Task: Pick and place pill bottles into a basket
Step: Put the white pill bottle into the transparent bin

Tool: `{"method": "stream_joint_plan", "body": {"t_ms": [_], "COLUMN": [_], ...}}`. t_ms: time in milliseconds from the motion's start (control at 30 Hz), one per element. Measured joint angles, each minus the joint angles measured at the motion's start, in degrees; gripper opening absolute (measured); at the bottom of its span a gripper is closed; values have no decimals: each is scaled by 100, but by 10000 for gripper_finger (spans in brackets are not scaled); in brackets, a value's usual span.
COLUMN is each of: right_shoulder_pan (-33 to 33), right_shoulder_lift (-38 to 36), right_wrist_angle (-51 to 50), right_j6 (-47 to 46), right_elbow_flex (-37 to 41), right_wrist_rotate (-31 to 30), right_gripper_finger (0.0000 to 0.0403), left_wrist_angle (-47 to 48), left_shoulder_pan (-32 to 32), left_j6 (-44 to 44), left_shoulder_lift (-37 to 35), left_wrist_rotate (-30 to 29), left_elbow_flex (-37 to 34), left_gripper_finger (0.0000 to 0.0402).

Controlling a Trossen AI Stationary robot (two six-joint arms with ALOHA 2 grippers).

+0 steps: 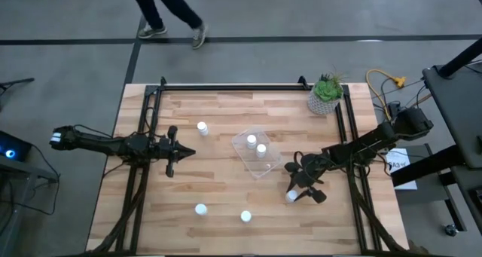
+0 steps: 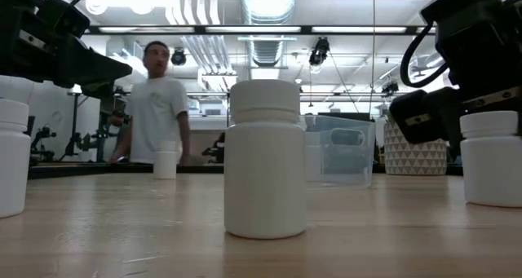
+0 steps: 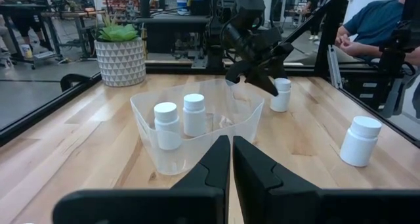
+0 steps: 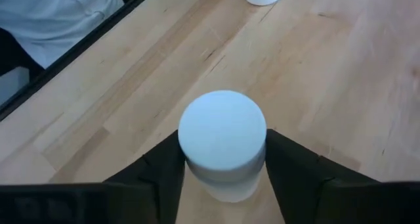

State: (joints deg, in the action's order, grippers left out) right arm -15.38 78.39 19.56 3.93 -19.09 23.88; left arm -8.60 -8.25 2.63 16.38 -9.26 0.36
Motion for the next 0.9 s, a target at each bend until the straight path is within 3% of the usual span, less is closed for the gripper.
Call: {"method": "stream_joint_plan", "body": {"t_ms": [500,767,900], "right_shoulder_pan": [0,3,0], "right_shoulder_lift": [-44,-601,-852], "right_wrist_angle": [-68,-1476,-1682], "right_j6": [78,251,302], "right_elbow_flex": [-21,-523,-610], "right_wrist_rotate": [-138,-477,-503], "right_gripper_finger": [154,154,154], "left_wrist_angle": [-2,-2,0], "left_shoulder_pan": [0,0,0], "left_j6": [0,-1,-1], "left_shoulder_lift": [0,-2,1], "left_wrist_rotate": [-1,-1,0], "left_elbow_flex": [0,0,0], "left_gripper_finger": [0,0,0]}}
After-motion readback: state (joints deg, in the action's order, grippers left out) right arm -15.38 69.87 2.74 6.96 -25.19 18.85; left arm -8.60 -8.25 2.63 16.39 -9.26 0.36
